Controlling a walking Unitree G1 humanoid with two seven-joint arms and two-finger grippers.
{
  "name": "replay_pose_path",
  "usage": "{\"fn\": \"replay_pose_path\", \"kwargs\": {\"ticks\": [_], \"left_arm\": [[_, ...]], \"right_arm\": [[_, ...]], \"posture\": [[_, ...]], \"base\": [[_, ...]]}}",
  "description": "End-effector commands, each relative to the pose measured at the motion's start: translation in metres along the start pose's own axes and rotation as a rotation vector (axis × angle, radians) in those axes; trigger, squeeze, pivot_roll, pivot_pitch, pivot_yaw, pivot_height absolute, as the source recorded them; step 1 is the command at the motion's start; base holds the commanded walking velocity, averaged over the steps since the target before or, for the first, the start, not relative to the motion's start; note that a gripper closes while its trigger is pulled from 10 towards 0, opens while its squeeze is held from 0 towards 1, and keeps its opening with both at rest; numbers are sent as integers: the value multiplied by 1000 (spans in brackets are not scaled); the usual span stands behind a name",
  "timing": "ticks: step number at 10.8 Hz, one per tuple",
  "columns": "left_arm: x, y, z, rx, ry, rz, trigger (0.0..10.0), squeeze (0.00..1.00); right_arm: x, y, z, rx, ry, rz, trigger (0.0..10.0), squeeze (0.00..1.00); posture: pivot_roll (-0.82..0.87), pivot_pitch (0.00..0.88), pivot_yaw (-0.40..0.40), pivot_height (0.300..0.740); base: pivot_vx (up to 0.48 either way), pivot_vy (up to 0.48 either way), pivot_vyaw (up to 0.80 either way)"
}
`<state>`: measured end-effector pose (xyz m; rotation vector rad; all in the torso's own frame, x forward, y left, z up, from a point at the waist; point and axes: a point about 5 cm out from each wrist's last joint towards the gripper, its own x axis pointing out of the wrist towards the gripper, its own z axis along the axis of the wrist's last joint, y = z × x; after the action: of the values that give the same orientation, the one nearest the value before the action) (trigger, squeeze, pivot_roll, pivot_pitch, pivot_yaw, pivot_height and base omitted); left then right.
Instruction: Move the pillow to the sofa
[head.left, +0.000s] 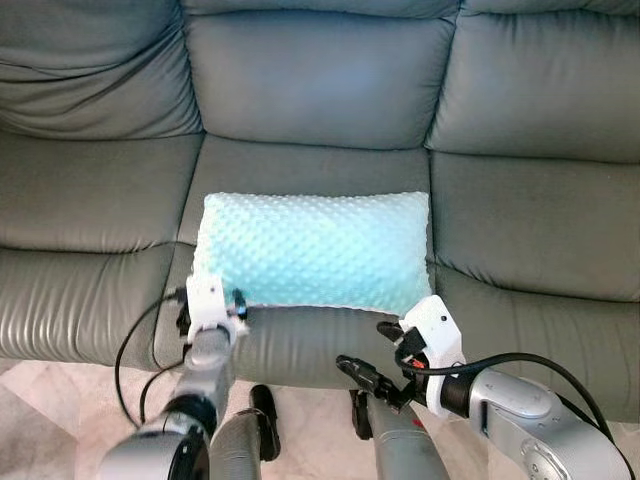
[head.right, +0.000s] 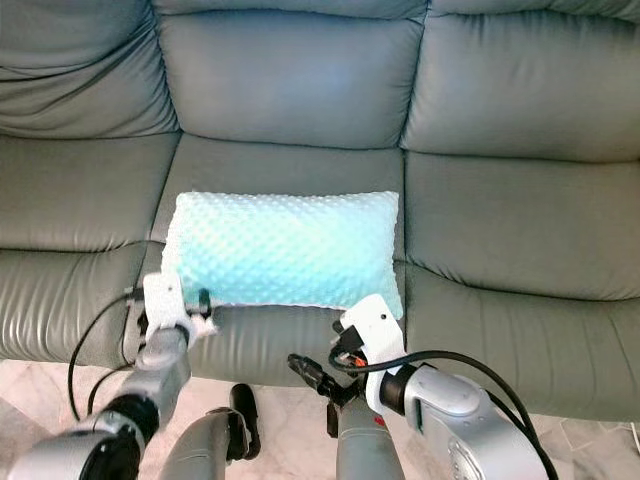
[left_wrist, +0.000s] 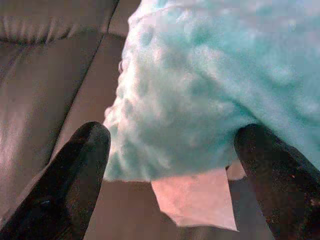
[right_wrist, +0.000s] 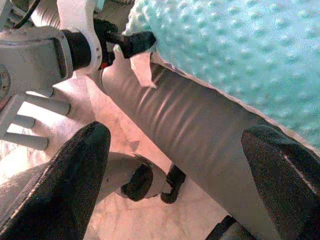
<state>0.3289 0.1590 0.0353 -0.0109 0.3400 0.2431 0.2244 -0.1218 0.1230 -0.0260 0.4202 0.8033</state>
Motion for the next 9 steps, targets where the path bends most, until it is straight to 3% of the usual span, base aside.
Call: {"fn": "replay_pose_path", "kwargs": {"ticks": [1, 4, 6, 7, 9], "left_arm": [[-4, 6, -16, 6, 54, 22, 10000, 0], [-5, 4, -15, 14, 46, 16, 10000, 0], [-11, 12, -29, -21, 52, 15, 10000, 0], [-14, 21, -36, -37, 47, 22, 10000, 0], [-20, 49, -35, -56, -63, 61, 10000, 0]], "right_arm": [[1, 6, -9, 19, 27, 13, 10000, 0], [2, 7, -10, 18, 28, 16, 10000, 0], [7, 6, -10, 16, 18, 21, 10000, 0], [13, 5, -8, 12, 7, 24, 10000, 0], [31, 3, 0, 0, -40, 35, 10000, 0]], "posture": [[-402, 475, 43, 740], [-398, 467, 49, 740], [-374, 441, 61, 740], [-361, 427, 65, 740], [-291, 341, 83, 740]], "base": [[0, 0, 0], [0, 0, 0], [0, 0, 0], [0, 0, 0], [0, 0, 0]]}}
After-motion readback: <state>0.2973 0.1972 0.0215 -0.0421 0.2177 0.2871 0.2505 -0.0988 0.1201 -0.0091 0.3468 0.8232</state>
